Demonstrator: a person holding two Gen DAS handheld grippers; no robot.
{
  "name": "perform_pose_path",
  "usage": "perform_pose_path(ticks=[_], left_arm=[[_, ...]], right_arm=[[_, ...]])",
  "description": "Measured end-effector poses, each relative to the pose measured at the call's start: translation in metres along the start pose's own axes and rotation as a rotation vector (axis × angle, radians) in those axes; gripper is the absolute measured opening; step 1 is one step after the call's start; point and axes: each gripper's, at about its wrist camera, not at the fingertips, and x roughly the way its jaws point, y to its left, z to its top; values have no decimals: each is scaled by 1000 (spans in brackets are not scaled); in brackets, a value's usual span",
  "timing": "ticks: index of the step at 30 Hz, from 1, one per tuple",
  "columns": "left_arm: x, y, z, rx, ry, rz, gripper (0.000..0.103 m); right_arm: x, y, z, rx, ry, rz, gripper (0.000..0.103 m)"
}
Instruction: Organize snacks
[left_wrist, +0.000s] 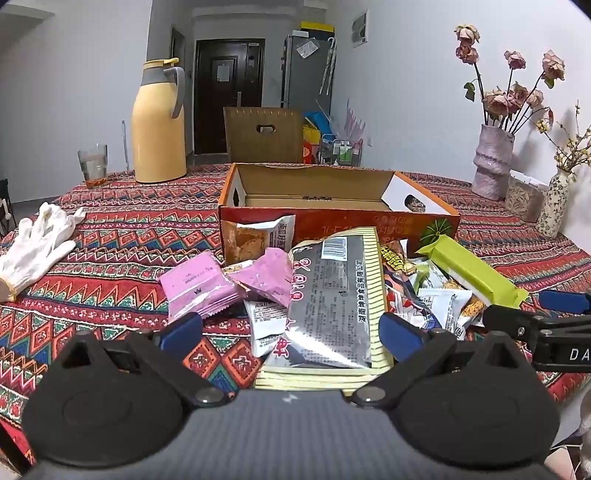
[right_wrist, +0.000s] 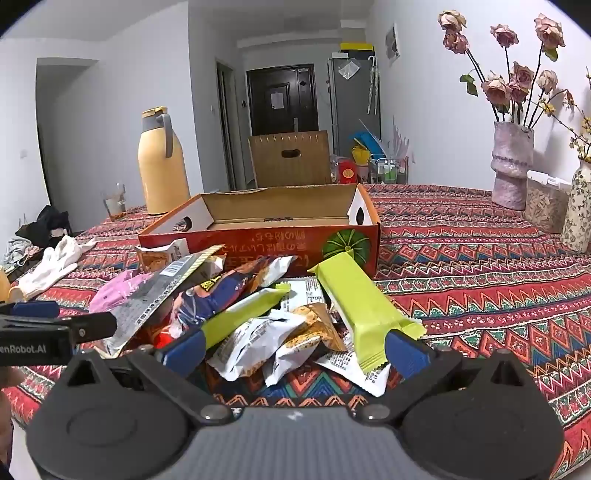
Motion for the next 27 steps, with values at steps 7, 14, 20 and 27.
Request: perform_pose_path(ticks=[7,14,20,27], left_arm=[[1,1,-2,-6,4,-1,103],[1,2,-3,-9,7,-5,103],[1,1,-4,-10,6,-7,103],[0,1,-4,-9,5,-8,103]], right_arm=[[2,-1,-2,4,10,-1,103],[2,-1,-2,5,10,-1,103],[1,-1,-2,4,9,-1,103],[1,-1,-2,4,9,-1,103]])
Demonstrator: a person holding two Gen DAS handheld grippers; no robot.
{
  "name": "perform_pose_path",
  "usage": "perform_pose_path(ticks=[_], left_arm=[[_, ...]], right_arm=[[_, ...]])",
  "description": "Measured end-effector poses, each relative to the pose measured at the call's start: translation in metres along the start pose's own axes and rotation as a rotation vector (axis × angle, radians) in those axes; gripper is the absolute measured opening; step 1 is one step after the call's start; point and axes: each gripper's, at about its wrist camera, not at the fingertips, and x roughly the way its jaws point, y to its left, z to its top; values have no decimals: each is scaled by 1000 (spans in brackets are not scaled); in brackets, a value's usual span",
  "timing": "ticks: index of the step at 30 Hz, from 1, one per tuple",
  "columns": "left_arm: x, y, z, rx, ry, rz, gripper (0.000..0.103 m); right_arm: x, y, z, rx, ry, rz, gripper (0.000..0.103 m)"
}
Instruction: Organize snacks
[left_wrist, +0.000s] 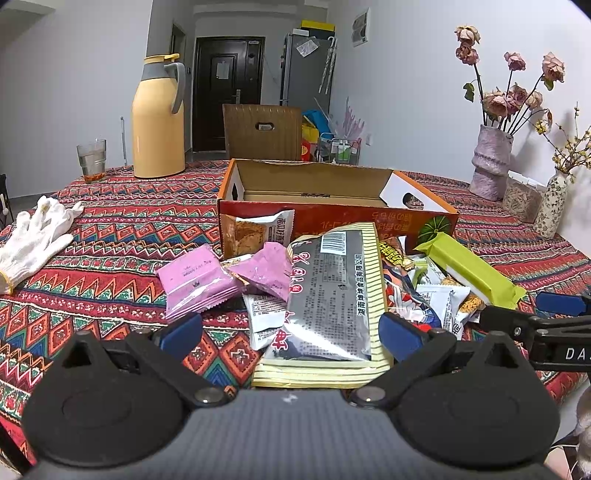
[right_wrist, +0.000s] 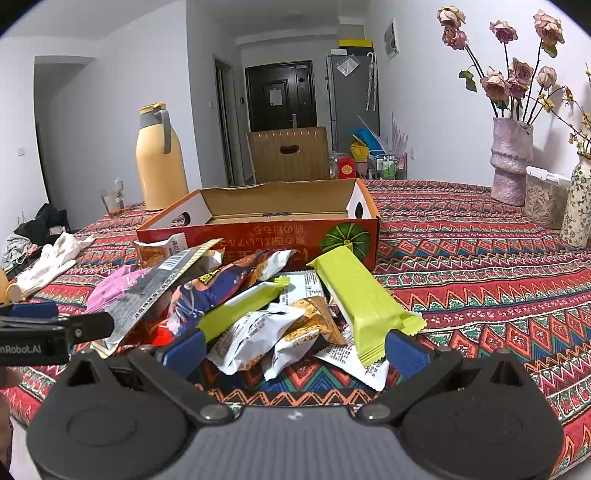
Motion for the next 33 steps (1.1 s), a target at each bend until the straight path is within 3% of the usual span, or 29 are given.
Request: perform_pose_path(ticks=[33], left_arm=[[-1,-3,-1,0,0,-3,103]], right_arm=[[0,0,0,0,0,-1,103]])
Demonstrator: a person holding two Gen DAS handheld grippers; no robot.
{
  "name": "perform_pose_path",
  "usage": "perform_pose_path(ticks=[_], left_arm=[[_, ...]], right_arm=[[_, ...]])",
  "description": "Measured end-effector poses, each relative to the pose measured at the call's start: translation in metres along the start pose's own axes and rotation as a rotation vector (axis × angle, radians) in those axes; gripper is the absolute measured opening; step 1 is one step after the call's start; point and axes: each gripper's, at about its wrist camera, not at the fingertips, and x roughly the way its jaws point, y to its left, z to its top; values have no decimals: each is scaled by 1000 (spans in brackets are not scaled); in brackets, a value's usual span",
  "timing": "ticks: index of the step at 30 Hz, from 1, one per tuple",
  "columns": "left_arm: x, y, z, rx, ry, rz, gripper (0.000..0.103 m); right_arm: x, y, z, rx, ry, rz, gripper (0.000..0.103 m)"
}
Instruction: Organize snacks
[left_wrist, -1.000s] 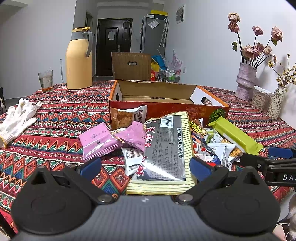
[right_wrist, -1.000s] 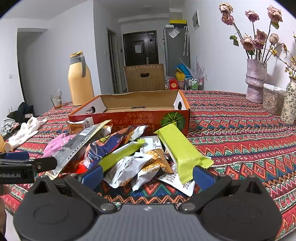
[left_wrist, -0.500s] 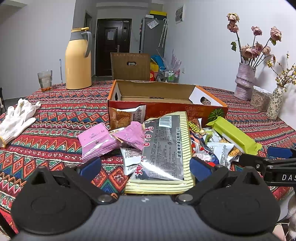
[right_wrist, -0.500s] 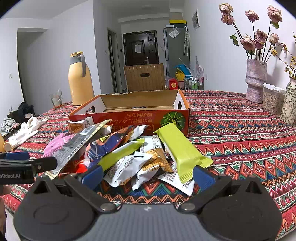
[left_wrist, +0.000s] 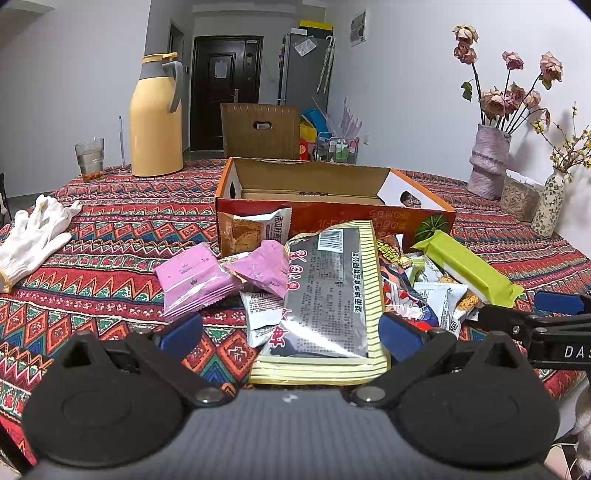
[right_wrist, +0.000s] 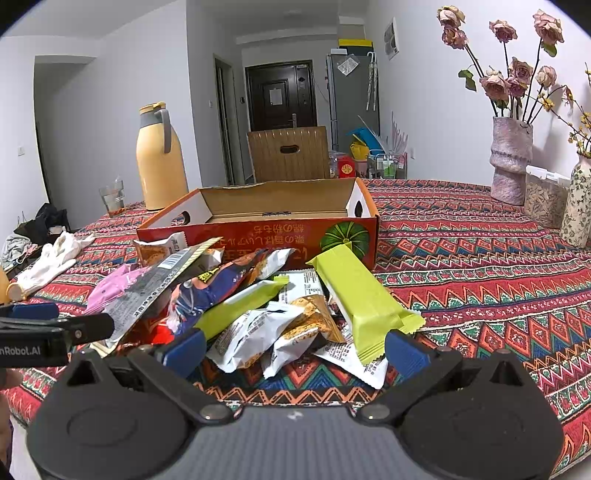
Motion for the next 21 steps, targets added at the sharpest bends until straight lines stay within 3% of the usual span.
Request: perform_pose_path(ticks=[21], left_arm=[[12,-2,2,0,26,-12,103]], right_arm=[[2,-8,-3,18,5,-1,103]])
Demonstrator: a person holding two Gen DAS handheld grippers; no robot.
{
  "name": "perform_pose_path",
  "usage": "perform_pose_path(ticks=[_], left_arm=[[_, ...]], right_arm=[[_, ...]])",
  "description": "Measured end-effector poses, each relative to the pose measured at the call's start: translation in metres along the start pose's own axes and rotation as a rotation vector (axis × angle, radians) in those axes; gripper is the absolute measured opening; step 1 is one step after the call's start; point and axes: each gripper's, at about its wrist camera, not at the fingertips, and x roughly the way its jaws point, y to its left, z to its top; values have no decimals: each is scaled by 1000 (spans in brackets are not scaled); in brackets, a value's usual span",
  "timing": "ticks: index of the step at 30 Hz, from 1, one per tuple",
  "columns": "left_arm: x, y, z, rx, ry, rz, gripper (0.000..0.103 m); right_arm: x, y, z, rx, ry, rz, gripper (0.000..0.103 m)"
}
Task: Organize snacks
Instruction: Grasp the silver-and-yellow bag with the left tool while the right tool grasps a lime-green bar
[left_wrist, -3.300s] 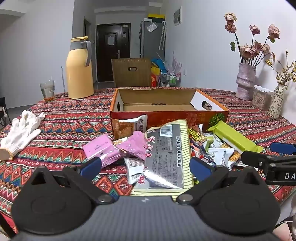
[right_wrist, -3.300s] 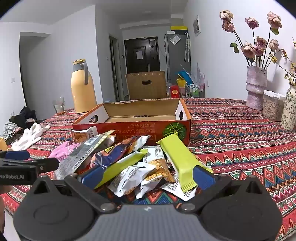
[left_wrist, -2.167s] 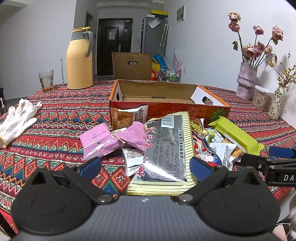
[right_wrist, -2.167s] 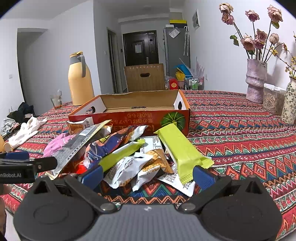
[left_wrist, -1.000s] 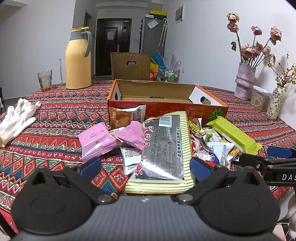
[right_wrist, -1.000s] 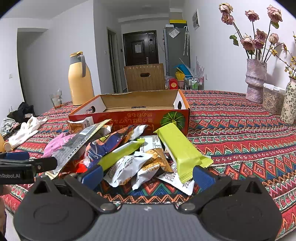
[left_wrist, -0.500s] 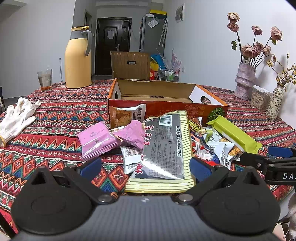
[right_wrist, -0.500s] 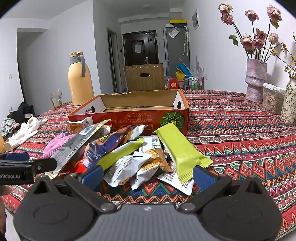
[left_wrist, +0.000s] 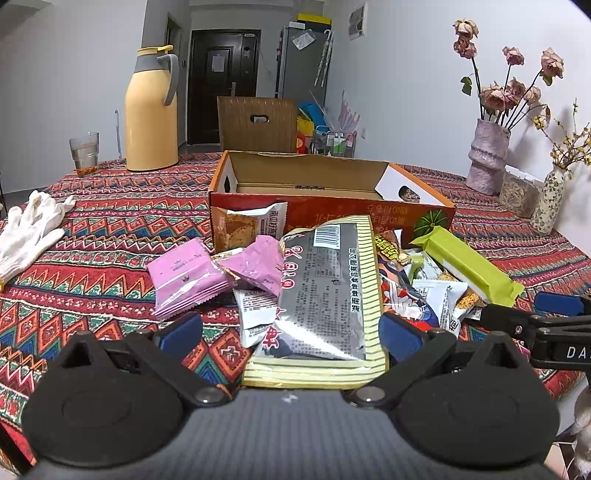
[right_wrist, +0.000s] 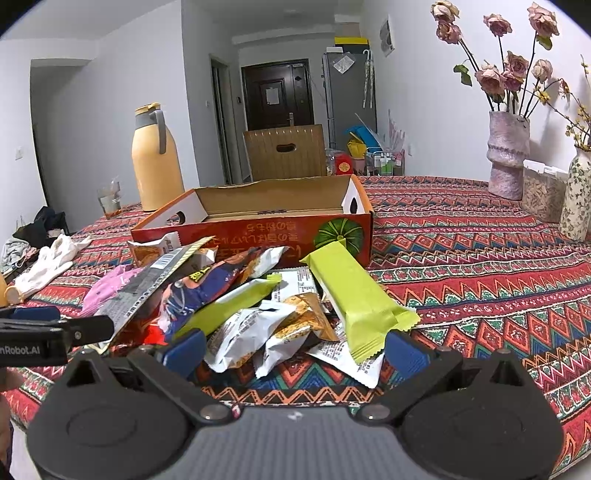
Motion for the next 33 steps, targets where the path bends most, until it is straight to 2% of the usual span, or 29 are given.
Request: perform_pose_path(ticks=[9,14,17,19,21,23,27,33], left_arm=[[23,-2,21,-13,20,-26,103],[42,-4,27,-27,66,-58,103],[49,-1,27,-56,91,-86,94],[52,2,27,-82,105,-126,79],[53,5,27,-98,116,-160,70],[52,6,26,-103,116,-165,67],[49,9,26,-122,103,-184,46],[42,7,29,-102,85,-174,37]], right_arm=[[7,-11,0,26,6,-19,103],[13,-18,-1,43,15,-28,103],[16,-23,-1,52,21,-30,103],[19,-25,-1,58,26,-31,103],[21,-27,-1,63,31,-30,103],[23,-27,-1,65,34,-28,103],[25,-27,-2,64,38,-25,103],[25,-26,-2,63,36,-27,103]])
